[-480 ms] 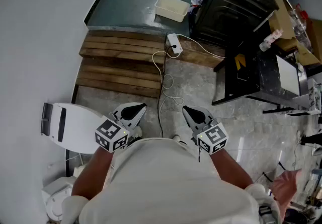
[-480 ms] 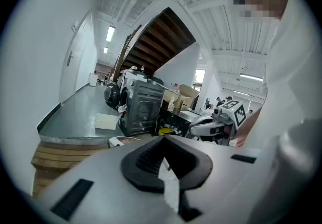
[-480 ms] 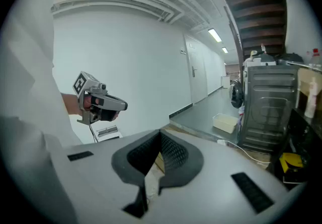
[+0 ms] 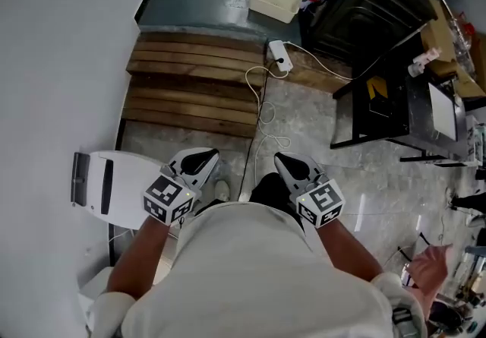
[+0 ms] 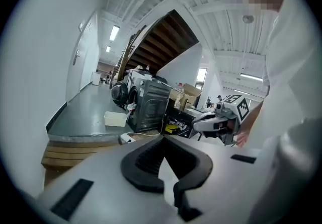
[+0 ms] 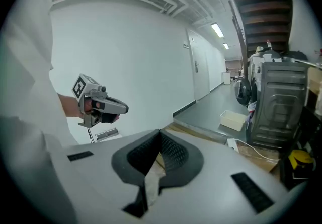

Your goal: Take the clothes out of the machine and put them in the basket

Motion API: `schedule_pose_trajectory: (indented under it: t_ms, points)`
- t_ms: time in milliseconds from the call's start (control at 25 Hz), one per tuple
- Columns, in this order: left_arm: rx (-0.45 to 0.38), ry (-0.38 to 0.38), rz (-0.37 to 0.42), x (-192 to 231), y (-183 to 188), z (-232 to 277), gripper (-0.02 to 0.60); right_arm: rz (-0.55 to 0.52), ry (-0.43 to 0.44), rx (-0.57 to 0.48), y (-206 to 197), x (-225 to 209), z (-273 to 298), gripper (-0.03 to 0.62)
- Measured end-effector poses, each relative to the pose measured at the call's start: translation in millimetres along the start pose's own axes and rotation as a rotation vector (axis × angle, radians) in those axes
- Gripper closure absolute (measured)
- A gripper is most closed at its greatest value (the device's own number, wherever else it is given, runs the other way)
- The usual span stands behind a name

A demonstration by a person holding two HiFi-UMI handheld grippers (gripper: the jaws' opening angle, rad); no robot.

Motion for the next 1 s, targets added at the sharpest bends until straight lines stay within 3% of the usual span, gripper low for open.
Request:
schedule_pose_trajectory:
  t_ms: [80,200,280,480,720,1000]
  points:
    - [-0.017,0.022,-0.008,13,3,-5,0.569,0.001,-0.001,0.004,7,5,11,0.591]
    - [-0.036,0.048,-0.015,28,7,-3,0.463,-0.008,0.015,0.012,11,7,26,0.591]
    - [-0.039,0.059,-0.015,36,11,2,0.423,-0.006,0.026,0.020,11,4,35,0.545]
    - [-0.049,0.081,-0.015,74,27,18,0.345,-0.010,0.049,0.039,17,-13,76,0.545]
    - [-0.039,0.117,-0.010,135,62,64,0.327,0.033,0.088,0.071,20,-71,135,0.545]
    - [0.026,0.126,-0.027,230,133,143,0.327,0.053,0.133,0.103,54,-169,221,0.545]
Point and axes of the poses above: the fingertips, and each gripper's own axes: z forward along the fingers, x to its left, y out of its top, the point moved 10 cm from there along -z, backward along the fingers, and after that the axes turned 3 degrees about -z, right-handed, at the moved point
